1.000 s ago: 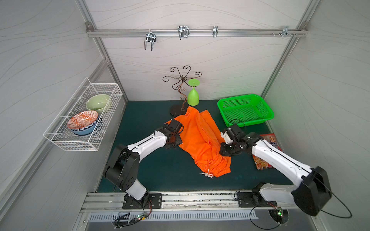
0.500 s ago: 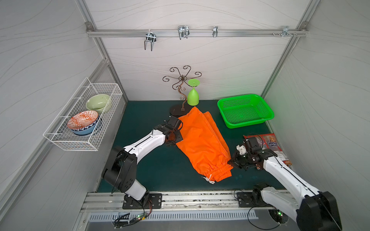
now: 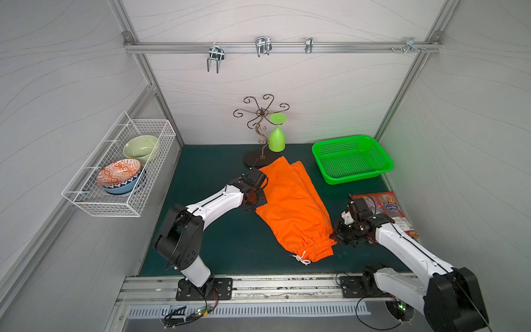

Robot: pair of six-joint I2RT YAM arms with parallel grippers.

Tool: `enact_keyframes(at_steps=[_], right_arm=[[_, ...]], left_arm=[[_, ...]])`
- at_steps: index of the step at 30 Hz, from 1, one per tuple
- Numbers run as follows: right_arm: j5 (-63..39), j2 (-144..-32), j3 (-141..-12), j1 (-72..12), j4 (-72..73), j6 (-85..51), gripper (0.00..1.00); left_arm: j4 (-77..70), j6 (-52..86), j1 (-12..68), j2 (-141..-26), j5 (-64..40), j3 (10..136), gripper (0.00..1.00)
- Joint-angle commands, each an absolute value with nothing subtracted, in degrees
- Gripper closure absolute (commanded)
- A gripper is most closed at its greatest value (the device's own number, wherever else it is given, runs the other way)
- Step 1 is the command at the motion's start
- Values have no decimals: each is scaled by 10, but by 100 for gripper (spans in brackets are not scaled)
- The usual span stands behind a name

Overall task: Roll up the shorts
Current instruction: Fold the shorts at the center of the board.

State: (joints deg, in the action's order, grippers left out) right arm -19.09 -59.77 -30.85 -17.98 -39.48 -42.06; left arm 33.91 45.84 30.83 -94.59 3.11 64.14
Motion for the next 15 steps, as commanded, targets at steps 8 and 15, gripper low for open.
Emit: enact_keyframes(at_steps=[8,15], right_arm=[[-204,-620,-296,-229,-367,-443,99],[-170,-639,-268,-336,-302,-521,99]], left_arm=[[341,462,307,-1075,70,695,50],[363,462,261,-1134,108,732,59]])
